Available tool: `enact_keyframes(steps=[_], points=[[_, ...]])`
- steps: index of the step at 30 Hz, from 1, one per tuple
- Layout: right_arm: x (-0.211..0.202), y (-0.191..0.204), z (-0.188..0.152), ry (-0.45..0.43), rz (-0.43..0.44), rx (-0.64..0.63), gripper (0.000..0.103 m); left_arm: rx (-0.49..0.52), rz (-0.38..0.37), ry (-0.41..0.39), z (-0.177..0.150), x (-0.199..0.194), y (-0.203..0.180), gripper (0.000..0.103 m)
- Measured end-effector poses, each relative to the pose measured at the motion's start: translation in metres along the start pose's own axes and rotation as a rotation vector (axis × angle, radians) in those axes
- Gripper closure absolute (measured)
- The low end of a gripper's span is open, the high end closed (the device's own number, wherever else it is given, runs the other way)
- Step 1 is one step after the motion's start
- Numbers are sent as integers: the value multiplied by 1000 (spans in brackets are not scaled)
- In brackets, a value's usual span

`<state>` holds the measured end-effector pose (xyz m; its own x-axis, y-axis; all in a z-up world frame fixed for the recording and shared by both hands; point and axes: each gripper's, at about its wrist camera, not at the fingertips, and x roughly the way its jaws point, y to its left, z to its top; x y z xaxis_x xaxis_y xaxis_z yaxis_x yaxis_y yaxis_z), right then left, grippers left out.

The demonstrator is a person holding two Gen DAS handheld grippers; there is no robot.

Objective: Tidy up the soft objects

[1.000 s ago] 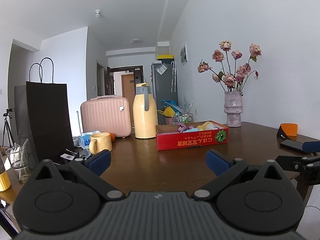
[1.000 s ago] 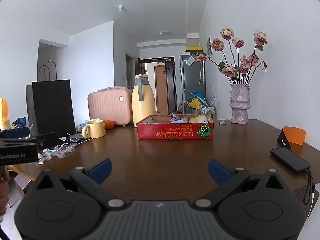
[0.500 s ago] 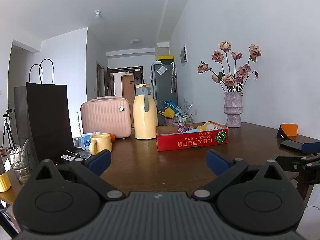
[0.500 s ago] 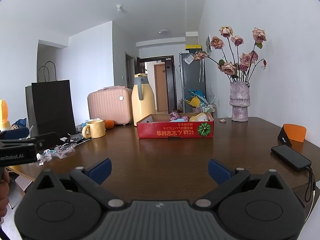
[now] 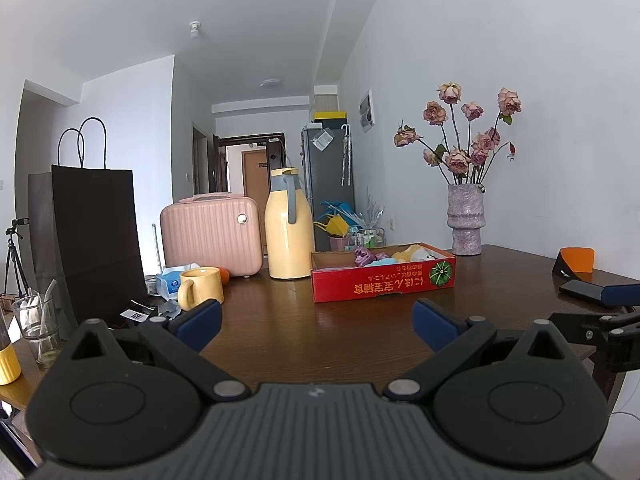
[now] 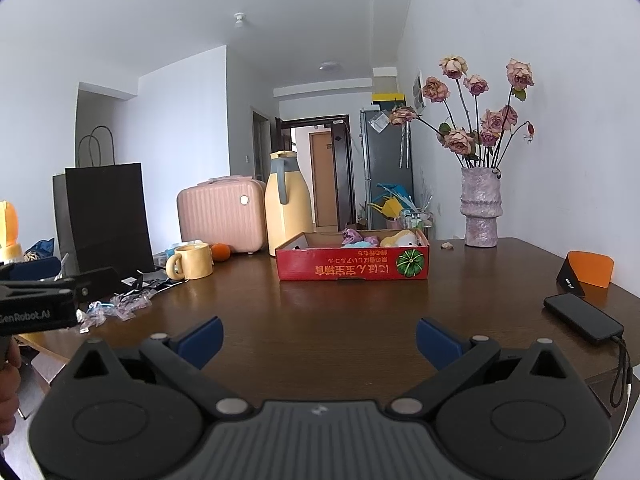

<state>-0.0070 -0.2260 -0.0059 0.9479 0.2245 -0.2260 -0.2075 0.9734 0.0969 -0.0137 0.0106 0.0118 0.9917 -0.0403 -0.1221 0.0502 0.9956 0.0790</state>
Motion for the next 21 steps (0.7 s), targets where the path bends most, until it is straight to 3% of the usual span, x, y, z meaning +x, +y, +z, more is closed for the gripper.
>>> enact_keyframes(steps=[21], points=[[0, -1, 1, -2, -6, 6, 0, 4, 20, -10, 0, 0, 1, 0]])
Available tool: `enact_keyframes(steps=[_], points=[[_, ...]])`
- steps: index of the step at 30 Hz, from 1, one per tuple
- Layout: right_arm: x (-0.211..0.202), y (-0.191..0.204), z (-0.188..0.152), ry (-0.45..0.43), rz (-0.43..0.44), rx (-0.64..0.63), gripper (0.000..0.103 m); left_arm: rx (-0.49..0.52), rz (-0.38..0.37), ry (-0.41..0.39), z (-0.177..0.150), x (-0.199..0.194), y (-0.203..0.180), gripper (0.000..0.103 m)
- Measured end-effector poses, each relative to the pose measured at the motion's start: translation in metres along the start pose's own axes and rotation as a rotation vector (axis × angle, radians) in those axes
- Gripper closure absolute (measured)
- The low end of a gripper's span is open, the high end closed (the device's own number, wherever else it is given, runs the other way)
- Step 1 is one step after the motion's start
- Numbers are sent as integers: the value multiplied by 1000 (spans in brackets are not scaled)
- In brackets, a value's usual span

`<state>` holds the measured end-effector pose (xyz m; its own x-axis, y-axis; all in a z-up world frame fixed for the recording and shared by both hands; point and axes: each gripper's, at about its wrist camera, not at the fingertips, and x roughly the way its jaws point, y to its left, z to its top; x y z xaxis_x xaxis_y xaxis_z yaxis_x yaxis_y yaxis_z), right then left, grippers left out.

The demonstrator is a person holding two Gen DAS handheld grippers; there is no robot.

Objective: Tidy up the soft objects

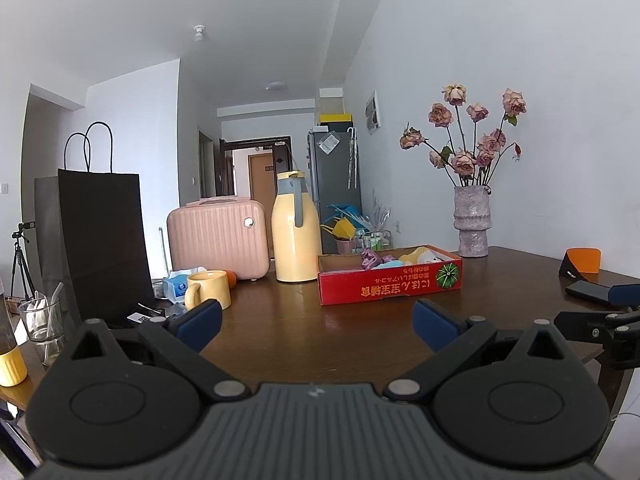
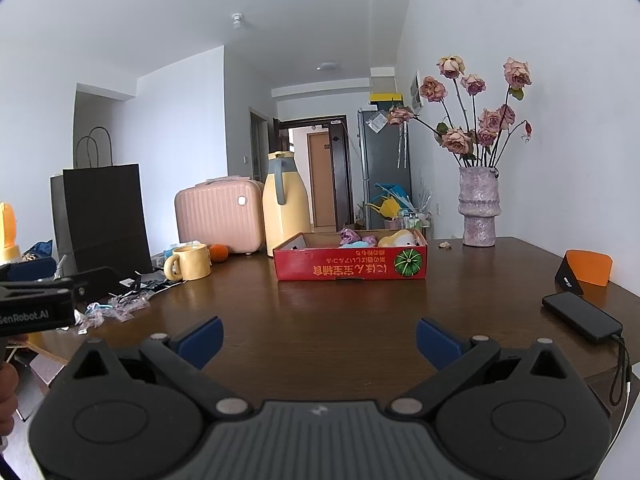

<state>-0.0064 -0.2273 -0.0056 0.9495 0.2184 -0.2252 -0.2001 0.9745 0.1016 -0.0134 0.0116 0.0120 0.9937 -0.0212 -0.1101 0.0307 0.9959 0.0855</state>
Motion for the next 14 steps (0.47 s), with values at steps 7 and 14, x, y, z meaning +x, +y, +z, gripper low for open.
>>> enact_keyframes(steps=[7, 14], points=[[0, 0, 0, 1, 2, 1, 0, -4, -2, -4, -1, -1, -1, 0], [0, 0, 0, 1, 1, 1, 0, -1, -9, -9, 0, -1, -2, 0]])
